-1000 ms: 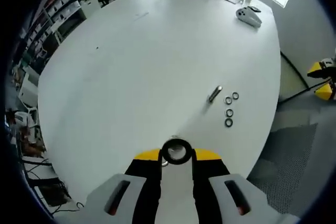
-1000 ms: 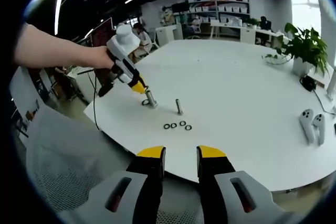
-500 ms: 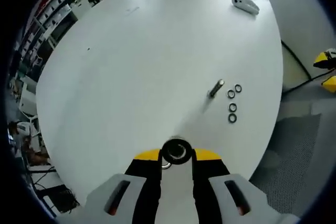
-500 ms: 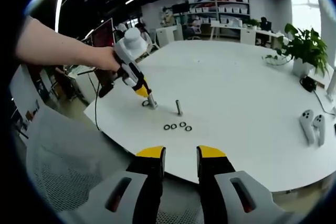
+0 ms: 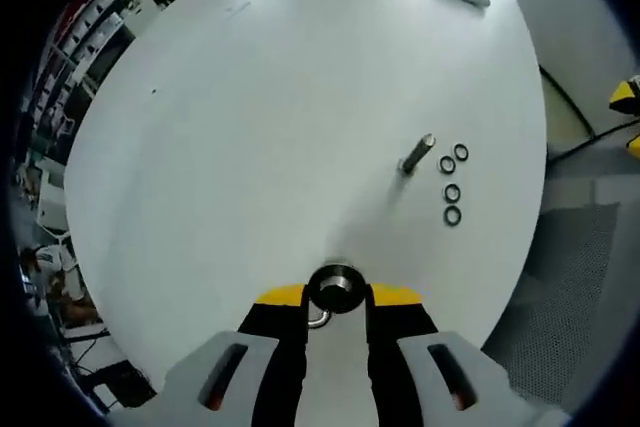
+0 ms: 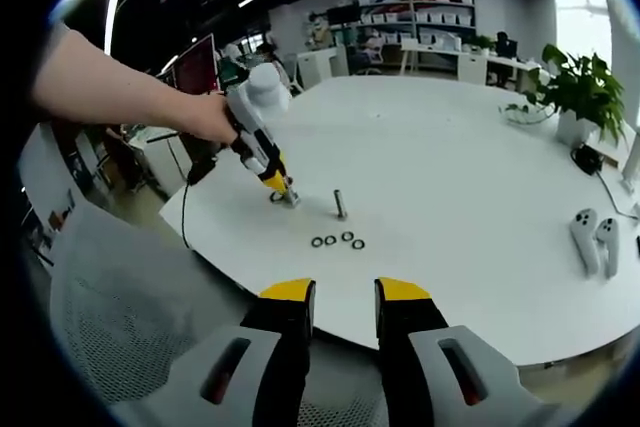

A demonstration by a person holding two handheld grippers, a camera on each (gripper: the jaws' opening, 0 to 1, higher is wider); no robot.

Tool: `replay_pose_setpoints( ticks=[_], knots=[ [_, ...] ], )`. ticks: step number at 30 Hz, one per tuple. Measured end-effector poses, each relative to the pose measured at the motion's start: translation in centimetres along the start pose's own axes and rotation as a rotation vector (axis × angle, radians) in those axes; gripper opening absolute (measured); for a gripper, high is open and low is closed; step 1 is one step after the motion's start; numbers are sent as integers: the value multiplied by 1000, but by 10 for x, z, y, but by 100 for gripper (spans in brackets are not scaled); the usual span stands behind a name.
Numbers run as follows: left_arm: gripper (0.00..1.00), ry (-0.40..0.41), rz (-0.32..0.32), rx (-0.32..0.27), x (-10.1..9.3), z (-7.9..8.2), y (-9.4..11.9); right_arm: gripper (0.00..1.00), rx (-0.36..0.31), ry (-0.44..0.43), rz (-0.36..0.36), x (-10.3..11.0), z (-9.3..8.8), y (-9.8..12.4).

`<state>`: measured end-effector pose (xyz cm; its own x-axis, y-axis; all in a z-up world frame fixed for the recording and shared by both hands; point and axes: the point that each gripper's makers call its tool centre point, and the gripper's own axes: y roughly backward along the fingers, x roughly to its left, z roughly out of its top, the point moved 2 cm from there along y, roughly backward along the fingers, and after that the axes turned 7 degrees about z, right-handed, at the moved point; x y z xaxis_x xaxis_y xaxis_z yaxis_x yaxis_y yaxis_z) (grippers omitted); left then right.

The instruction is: Place the washer onto the threaded stud by aligning its center hole with the stud, sliding it down to the base, and recovering from edge contact or off-axis alignment until the washer reaches the visible bottom stop.

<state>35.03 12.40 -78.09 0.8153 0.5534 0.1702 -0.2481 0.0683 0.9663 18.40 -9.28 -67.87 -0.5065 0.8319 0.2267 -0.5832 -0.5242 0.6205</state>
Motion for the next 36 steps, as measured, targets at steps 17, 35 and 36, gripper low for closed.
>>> replay_pose_setpoints(
  ticks=[17,35,36],
  knots=[
    [20,-25,1,52,-6,-3,-21,26,5,6,-6,-1,0,0],
    [22,54,-24,36,-6,-6,-24,26,8,7,2,0,-1,-1],
    [23,51,-33,33,-7,-7,-24,26,8,7,2,0,-1,-1]
  ],
)
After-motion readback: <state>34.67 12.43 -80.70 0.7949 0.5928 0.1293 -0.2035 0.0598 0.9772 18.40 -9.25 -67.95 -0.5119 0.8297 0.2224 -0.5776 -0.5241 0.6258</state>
